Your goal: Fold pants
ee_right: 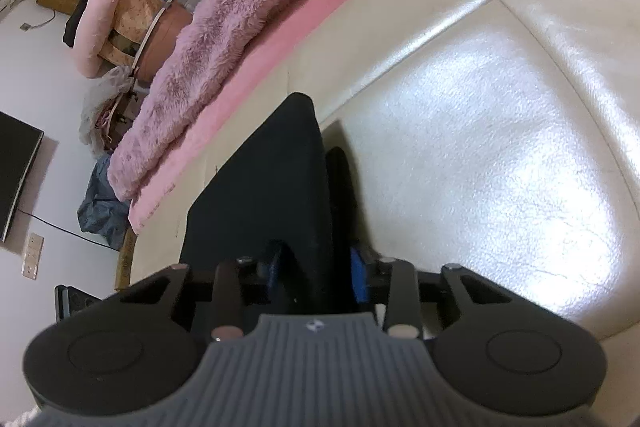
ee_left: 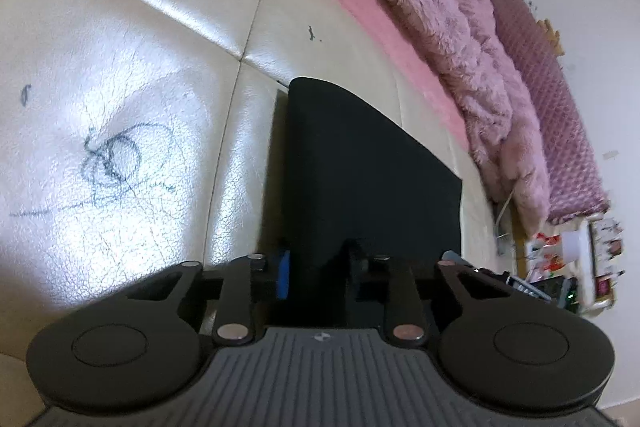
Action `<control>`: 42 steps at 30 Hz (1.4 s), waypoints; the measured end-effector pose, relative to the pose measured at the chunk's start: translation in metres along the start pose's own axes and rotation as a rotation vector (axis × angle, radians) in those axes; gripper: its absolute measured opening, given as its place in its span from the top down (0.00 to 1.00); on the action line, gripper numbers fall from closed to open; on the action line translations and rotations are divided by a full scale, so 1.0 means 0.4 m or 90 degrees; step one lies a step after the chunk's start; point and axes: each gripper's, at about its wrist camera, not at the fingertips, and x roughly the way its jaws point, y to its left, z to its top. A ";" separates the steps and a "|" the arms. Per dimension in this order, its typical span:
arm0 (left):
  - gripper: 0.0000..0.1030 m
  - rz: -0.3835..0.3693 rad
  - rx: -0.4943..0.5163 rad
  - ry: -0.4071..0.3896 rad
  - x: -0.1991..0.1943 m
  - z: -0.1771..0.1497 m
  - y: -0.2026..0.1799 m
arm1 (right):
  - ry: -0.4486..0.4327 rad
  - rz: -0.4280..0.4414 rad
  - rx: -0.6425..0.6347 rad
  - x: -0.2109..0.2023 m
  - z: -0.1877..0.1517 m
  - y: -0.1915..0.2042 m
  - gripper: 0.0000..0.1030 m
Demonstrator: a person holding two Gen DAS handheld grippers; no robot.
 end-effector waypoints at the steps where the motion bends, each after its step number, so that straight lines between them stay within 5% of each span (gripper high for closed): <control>1: 0.76 0.011 0.008 -0.002 -0.003 -0.001 -0.010 | 0.001 -0.001 0.000 0.001 0.001 0.001 0.75; 11: 0.82 0.045 0.068 -0.023 -0.058 -0.001 -0.064 | -0.007 -0.036 -0.034 -0.033 0.000 0.069 0.85; 21: 0.82 0.055 0.097 -0.052 -0.197 0.062 -0.046 | -0.005 -0.016 -0.067 -0.004 -0.016 0.199 0.86; 33: 0.82 0.147 0.161 -0.100 -0.399 0.272 0.017 | 0.010 0.046 -0.123 0.195 0.010 0.480 0.87; 42: 0.82 0.204 0.139 -0.082 -0.354 0.380 0.129 | 0.049 0.032 -0.116 0.393 0.040 0.543 0.87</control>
